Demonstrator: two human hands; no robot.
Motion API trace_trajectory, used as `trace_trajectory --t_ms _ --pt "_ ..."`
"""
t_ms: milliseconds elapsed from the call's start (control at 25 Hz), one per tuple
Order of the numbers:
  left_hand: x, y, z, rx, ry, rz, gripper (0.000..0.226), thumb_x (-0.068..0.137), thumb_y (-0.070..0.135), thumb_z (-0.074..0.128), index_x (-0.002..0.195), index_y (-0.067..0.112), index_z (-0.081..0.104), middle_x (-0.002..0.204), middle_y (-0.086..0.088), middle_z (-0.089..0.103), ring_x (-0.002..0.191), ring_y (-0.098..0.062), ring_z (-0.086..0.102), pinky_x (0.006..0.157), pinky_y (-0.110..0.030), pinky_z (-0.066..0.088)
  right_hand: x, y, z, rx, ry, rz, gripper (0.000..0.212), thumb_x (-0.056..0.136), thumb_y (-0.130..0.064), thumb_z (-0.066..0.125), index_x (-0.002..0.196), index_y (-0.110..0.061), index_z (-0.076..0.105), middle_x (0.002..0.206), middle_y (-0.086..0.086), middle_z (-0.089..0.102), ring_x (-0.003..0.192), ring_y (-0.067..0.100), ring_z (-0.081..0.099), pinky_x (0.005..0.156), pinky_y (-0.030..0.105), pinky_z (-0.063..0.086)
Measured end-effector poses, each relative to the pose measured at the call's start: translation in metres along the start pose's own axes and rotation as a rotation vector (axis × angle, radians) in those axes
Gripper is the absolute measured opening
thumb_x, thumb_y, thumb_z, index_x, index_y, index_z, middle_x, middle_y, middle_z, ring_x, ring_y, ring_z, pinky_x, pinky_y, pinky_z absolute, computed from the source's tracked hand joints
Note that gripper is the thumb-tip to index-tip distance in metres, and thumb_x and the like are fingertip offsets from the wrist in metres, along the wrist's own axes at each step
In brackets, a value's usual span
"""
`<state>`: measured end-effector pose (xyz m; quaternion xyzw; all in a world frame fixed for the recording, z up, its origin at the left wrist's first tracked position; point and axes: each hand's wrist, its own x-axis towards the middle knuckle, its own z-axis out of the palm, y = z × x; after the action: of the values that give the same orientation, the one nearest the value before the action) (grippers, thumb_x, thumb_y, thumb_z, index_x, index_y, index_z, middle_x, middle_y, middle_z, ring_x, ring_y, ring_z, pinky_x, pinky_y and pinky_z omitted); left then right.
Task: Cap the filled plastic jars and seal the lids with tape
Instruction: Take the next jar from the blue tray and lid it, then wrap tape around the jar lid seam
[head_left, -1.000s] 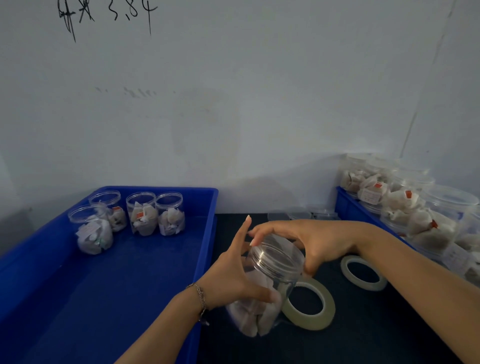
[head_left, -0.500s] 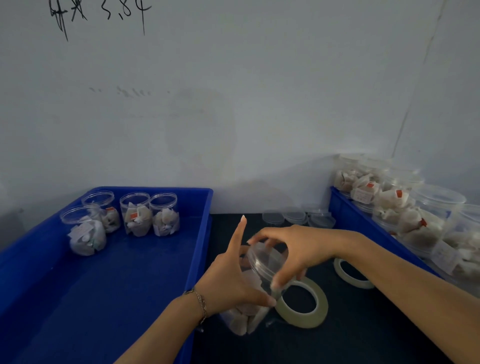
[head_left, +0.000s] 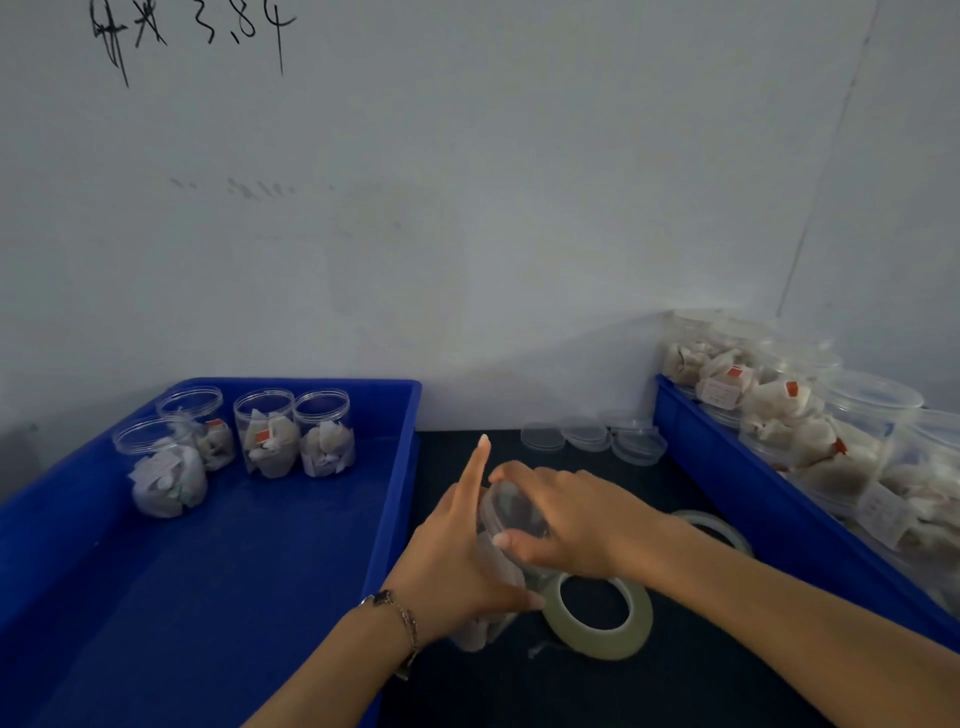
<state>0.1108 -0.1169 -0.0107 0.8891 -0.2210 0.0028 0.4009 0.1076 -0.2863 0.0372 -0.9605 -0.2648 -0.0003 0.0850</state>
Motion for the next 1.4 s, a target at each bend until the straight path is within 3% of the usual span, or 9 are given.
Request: trace_trajectory --t_ms 120,240,400,520,720,880,1040,1200,1400 --pt "0.000 -0.001 0.005 0.088 0.035 0.015 0.142 0.041 0.062 0.081 0.109 0.066 -0.044 0.135 0.020 0.035 0.108 0.006 0.035 0.090 -0.019 0.032 0.008 -0.013 0.009 0.064 0.042 0.243 0.071 0.078 -0.076 0.021 0.128 -0.027 0.033 0.077 -0.003 0.059 0.056 0.010 0.062 0.048 0.026 0.049" --pt "-0.004 0.000 0.005 -0.025 0.027 0.017 0.142 0.042 0.057 0.084 0.114 0.068 -0.037 0.124 0.029 0.038 0.108 0.011 0.041 0.098 -0.019 0.036 0.009 -0.013 -0.009 0.257 -0.194 0.448 0.086 0.079 -0.082 0.017 0.144 -0.027 0.028 0.114 0.010 0.058 0.053 0.017 0.069 0.056 0.027 0.057" --pt "-0.003 -0.001 -0.004 -0.179 0.062 0.007 0.142 0.041 0.055 0.083 0.125 0.058 -0.030 0.118 0.026 0.044 0.107 0.002 0.053 0.099 -0.028 0.046 0.003 0.015 -0.041 0.261 -0.321 0.107 0.089 0.077 -0.079 0.038 0.147 -0.048 -0.007 0.157 -0.010 0.019 0.122 0.006 0.051 0.093 0.016 0.038" --pt "-0.004 -0.002 -0.005 -0.117 -0.014 0.040 0.144 0.046 0.050 0.086 0.125 0.057 -0.034 0.115 0.034 0.040 0.106 0.008 0.050 0.099 -0.021 0.042 0.001 0.019 -0.052 0.380 -0.387 -0.073 0.083 0.080 -0.051 0.068 0.143 -0.054 0.015 0.146 -0.035 0.025 0.126 -0.013 0.034 0.102 0.016 0.034" --pt "-0.003 -0.002 0.001 -0.124 -0.072 0.010 0.140 0.040 0.058 0.082 0.114 0.069 -0.036 0.109 0.044 0.038 0.101 0.018 0.046 0.096 -0.017 0.040 0.009 0.017 -0.026 -0.055 -0.119 0.175 0.085 0.073 -0.084 0.020 0.101 -0.018 0.065 0.080 0.003 0.073 0.062 0.005 0.067 0.072 0.027 0.052" --pt "-0.001 -0.008 -0.002 -0.082 -0.063 0.022 0.143 0.041 0.058 0.083 0.116 0.066 -0.038 0.108 0.046 0.029 0.096 0.022 0.041 0.088 -0.010 0.035 0.010 0.018 -0.029 0.207 -0.312 -0.061 0.080 0.077 -0.070 0.056 0.144 -0.046 0.021 0.147 -0.014 0.037 0.121 -0.003 0.041 0.095 0.018 0.036" --pt "0.000 -0.005 0.000 -0.053 -0.001 0.023 0.140 0.039 0.061 0.082 0.113 0.068 -0.038 0.127 0.031 0.036 0.115 0.002 0.045 0.099 -0.024 0.041 0.015 0.009 -0.016 -0.075 0.022 0.153 0.075 0.082 -0.078 0.021 0.115 -0.023 0.060 0.093 0.002 0.068 0.079 0.015 0.067 0.069 0.029 0.053" --pt "0.003 -0.009 -0.003 -0.077 0.043 0.004 0.144 0.044 0.056 0.084 0.121 0.059 -0.037 0.138 0.018 0.038 0.107 0.009 0.045 0.086 -0.009 0.039 0.016 0.011 -0.023 0.249 -0.134 -0.091 0.082 0.076 -0.080 0.025 0.148 -0.045 0.009 0.155 -0.004 0.025 0.137 0.013 0.033 0.107 0.034 0.034" --pt "0.001 -0.011 0.009 0.141 -0.023 0.026 0.140 0.049 0.054 0.082 0.108 0.065 -0.044 0.147 0.011 0.027 0.110 -0.001 0.043 0.088 -0.022 0.039 0.005 -0.004 0.019 -0.248 0.044 -0.094 0.080 0.076 -0.078 0.015 0.142 -0.034 0.017 0.132 0.003 0.042 0.095 0.020 0.056 0.071 0.032 0.046"
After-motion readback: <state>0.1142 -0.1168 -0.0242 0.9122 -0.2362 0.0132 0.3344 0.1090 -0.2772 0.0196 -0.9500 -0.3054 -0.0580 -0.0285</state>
